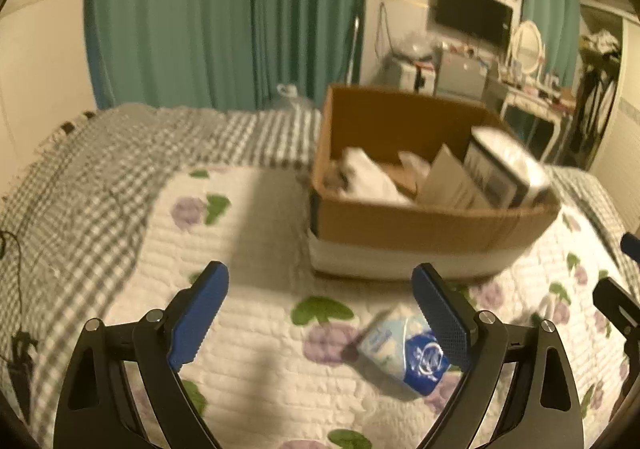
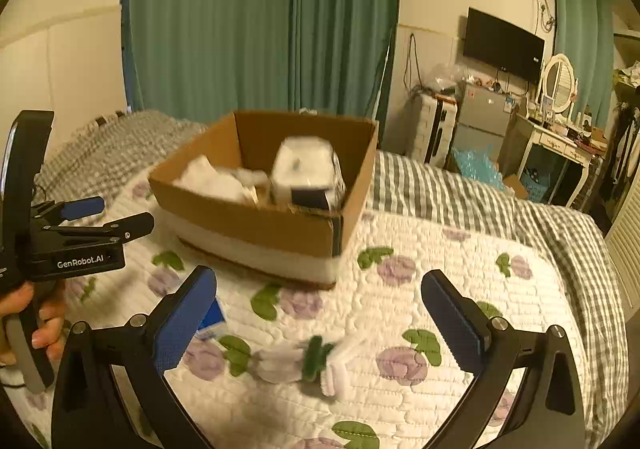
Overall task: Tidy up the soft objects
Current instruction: 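Move both open tools back toward the remaining items on the quilt, then grasp the blue-and-white wrapped pack with the left tool while the right tool grasps the pipe-cleaner bundle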
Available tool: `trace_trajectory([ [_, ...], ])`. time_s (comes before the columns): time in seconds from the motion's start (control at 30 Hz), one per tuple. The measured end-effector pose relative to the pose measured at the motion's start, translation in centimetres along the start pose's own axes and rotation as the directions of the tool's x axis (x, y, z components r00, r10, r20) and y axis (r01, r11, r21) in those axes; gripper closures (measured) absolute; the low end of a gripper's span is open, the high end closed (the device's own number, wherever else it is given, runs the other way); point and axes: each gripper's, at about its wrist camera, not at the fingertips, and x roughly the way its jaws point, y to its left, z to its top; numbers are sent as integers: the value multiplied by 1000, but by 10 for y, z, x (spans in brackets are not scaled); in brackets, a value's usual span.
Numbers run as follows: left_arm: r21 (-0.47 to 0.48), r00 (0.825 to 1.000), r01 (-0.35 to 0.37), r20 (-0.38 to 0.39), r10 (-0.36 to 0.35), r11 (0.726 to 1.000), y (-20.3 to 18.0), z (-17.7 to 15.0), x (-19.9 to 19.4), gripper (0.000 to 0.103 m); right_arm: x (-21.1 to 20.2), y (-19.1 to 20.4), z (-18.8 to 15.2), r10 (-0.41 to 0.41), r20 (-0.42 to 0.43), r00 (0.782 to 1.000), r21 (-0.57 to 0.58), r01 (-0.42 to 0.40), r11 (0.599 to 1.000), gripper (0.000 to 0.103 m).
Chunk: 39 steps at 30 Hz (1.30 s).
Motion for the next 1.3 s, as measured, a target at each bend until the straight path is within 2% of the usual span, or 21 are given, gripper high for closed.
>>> trace_trajectory([
  [0.33, 59, 988, 52, -146, -43, 997, -38, -29, 44, 9, 45, -7, -33, 0, -110, 994, -35, -4, 999, 0],
  [0.57, 7, 967, 87, -241, -83, 996, -58, -42, 69, 9, 62, -13, -51, 7, -163, 987, -31, -12, 999, 0],
  [0.67, 43, 954, 76, -293, -60, 996, -71, -54, 80, 9, 66, -14, -58, 19, -180, 984, -25, -24, 999, 0],
  [0.77, 63, 957, 68, -286, -47, 996, -76, -59, 79, 9, 69, -13, -63, 33, -188, 982, -25, -38, 999, 0],
  [0.83, 49, 952, 85, -298, -66, 995, -73, -61, 79, 12, 70, -11, -65, 41, -191, 981, -31, -48, 998, 0],
  [1.0, 62, 949, 105, -306, -81, 993, -67, -69, 73, 39, 73, -9, -67, 61, -205, 977, -23, -67, 998, 0],
  [1.17, 37, 948, 122, -301, -105, 992, -59, -75, 61, 58, 76, -4, -67, 87, -215, 973, -2, -90, 996, 0],
  [1.23, 30, 947, 130, -301, -115, 991, -53, -77, 56, 63, 79, 1, -69, 106, -233, 967, -4, -110, 994, 10],
  [1.27, 30, 946, 131, -303, -116, 991, -51, -78, 53, 66, 80, 3, -69, 112, -245, 963, -7, -117, 993, 24],
  [1.3, 35, 945, 134, -305, -117, 990, -48, -79, 51, 67, 82, 6, -70, 117, -260, 959, -10, -124, 992, 29],
])
